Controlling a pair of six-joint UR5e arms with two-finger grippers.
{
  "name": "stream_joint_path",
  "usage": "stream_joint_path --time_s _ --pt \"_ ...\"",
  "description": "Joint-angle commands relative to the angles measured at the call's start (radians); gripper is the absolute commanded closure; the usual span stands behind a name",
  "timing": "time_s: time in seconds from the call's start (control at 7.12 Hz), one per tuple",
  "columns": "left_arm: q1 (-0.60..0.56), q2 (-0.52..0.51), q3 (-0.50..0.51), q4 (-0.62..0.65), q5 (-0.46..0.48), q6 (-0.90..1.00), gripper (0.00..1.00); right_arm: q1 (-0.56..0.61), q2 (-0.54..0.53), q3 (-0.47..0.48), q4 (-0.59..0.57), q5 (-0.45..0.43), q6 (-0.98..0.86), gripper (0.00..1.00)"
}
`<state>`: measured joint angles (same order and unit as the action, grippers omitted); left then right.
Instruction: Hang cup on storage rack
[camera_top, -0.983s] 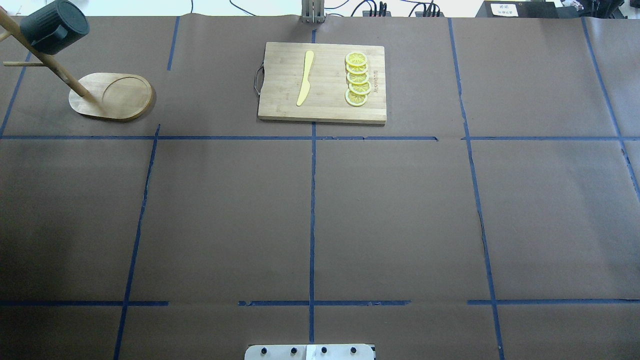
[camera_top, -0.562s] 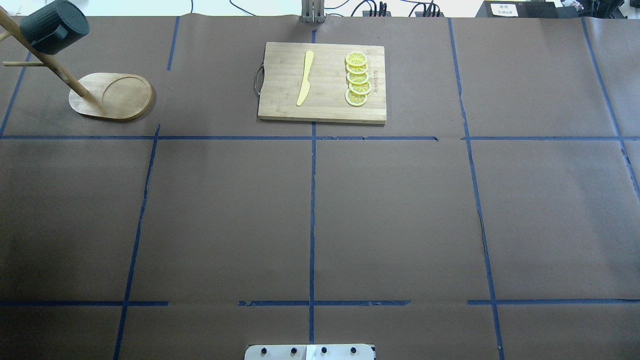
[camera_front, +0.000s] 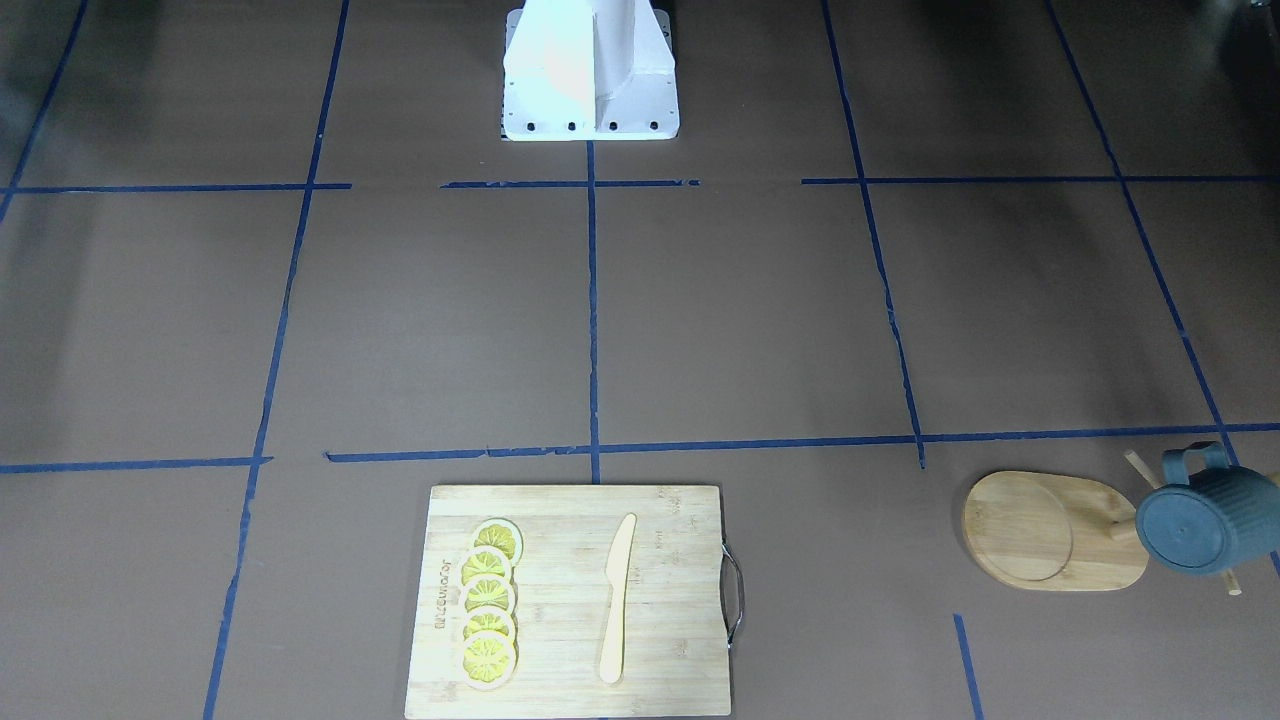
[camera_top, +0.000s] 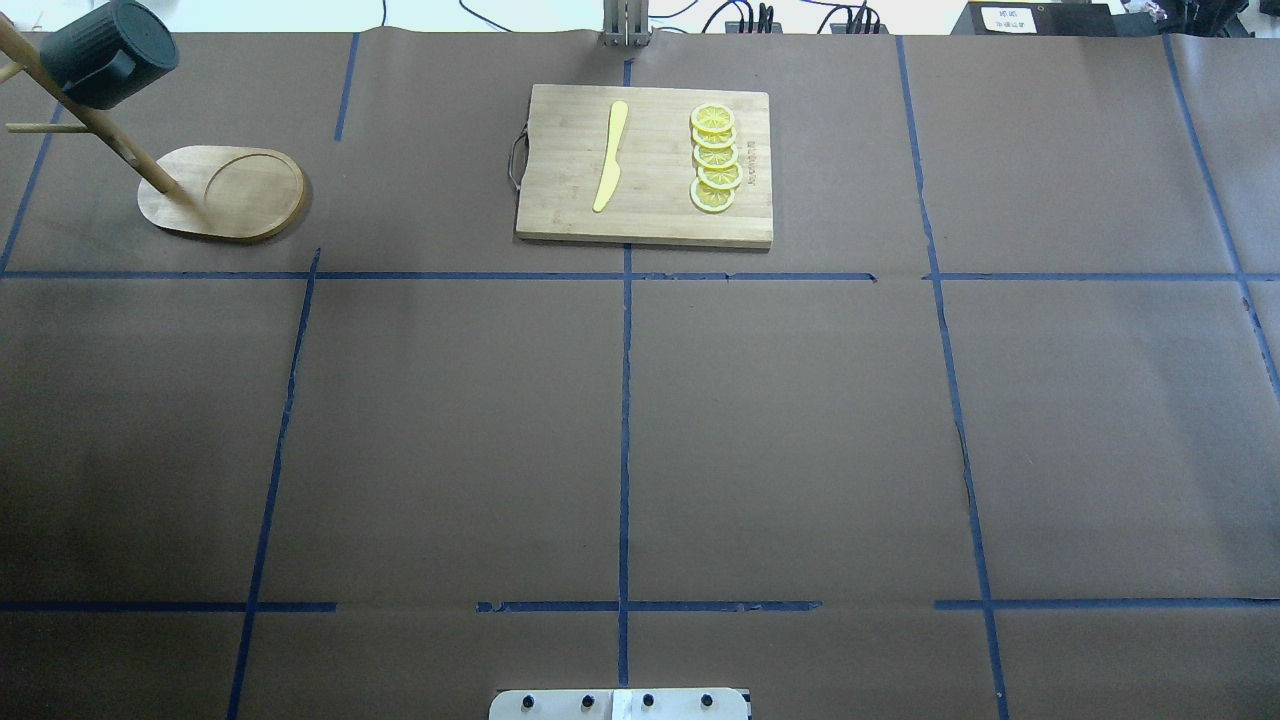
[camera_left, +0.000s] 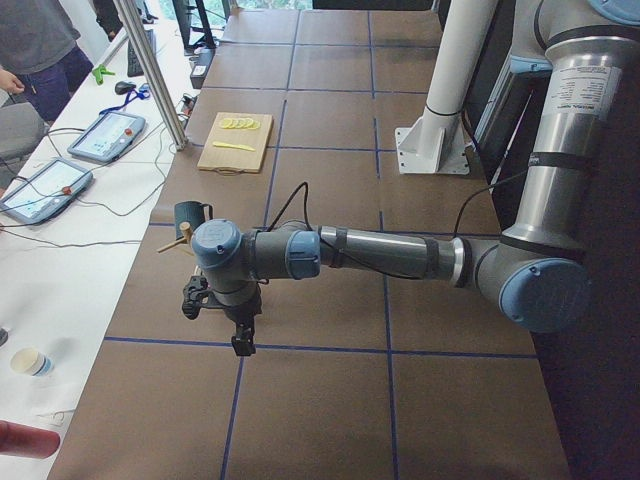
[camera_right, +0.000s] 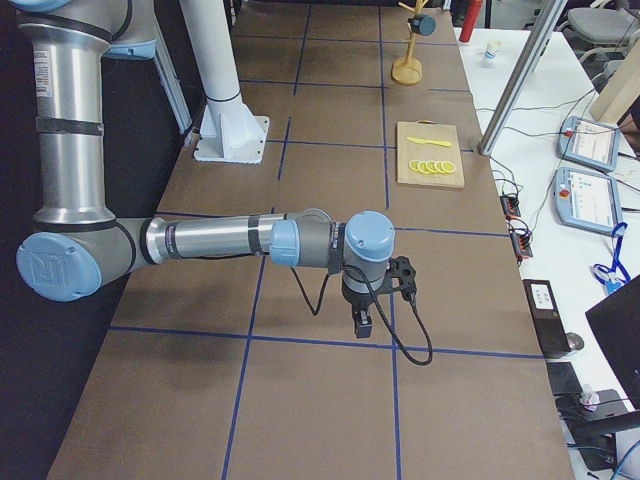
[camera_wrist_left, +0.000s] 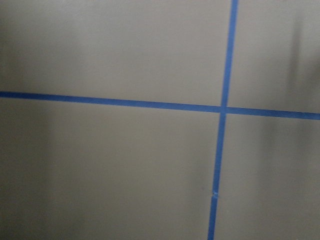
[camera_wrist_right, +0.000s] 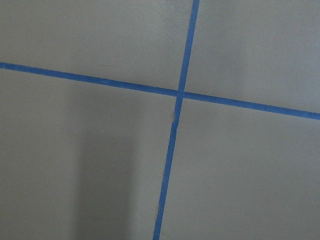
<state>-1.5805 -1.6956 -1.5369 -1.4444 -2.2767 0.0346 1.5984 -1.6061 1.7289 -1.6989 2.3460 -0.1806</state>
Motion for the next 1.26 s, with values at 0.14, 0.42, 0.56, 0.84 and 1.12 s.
stream_joint_path --time_s 0.14,0.42,0.56,0.84,1.12 --pt "0.017 0.047 -0.018 -0.064 -0.003 0.001 0.00 0.000 -0.002 -0.002 -0.001 0.001 -0.005 0.00" --pt "0.022 0.056 -0.060 -0.057 -0.003 0.001 0.00 -0.002 -0.002 0.001 0.001 0.001 -0.005 0.00" --pt "0.026 0.056 -0.060 -0.060 -0.003 0.002 0.00 -0.003 -0.003 0.000 -0.001 0.001 -0.006 0.00" --pt "0.046 0.054 -0.063 -0.062 -0.003 0.002 0.00 -0.012 -0.005 0.001 0.011 0.003 -0.005 0.00" --pt "0.046 0.054 -0.063 -0.060 -0.003 0.002 0.00 -0.012 -0.008 0.000 0.013 0.001 -0.006 0.00"
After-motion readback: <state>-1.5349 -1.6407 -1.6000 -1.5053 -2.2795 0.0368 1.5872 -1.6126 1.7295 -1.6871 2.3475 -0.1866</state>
